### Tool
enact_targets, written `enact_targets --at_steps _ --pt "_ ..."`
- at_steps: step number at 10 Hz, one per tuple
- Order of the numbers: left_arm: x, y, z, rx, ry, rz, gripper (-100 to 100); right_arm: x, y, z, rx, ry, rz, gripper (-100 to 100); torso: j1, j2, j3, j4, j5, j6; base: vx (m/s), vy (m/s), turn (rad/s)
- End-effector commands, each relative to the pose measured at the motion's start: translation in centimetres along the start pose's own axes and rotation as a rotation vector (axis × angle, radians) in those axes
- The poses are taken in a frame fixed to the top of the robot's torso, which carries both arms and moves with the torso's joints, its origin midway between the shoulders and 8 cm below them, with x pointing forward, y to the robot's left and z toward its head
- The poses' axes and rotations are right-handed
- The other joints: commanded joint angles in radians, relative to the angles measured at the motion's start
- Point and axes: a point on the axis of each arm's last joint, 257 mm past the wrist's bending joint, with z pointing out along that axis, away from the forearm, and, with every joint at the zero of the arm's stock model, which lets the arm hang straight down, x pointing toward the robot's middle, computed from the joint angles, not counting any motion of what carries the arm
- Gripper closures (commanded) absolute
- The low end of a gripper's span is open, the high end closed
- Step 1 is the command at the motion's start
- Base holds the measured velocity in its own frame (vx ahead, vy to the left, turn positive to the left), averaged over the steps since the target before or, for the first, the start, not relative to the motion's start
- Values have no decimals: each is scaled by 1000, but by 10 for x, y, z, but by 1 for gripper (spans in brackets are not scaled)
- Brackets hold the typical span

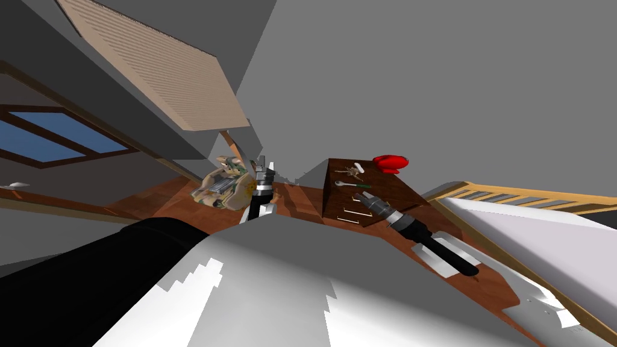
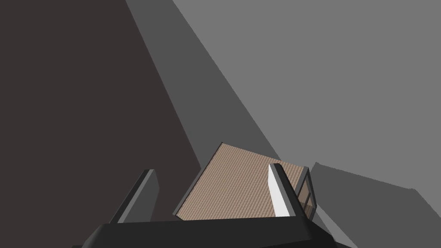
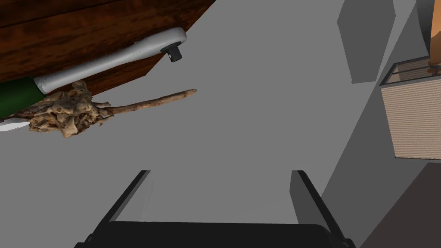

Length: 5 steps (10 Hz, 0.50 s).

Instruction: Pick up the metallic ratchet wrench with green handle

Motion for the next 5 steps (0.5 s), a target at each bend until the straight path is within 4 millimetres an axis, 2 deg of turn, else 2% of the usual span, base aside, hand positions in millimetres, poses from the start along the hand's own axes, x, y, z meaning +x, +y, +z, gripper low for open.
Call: enact_targets --at_steps 1,2,4,5 --pt "0 0 0 0 0 0 0 5 -9 -3 9 47 -53 -100 0 0 0 0 0 0 11 50 33" --pt "0 0 0 0 0 0 0 17 -23 -9 33 97 -110 -100 0 0 0 0 0 0 28 64 74" --pt "0 0 0 0 0 0 0 16 -25 -12 28 130 -142 -100 1 -1 0 0 0 0 15 51 12" --pt "0 0 0 0 0 0 0 28 -40 -20 49 185 -204 -100 -1 0 0 0 0 0 34 53 89"
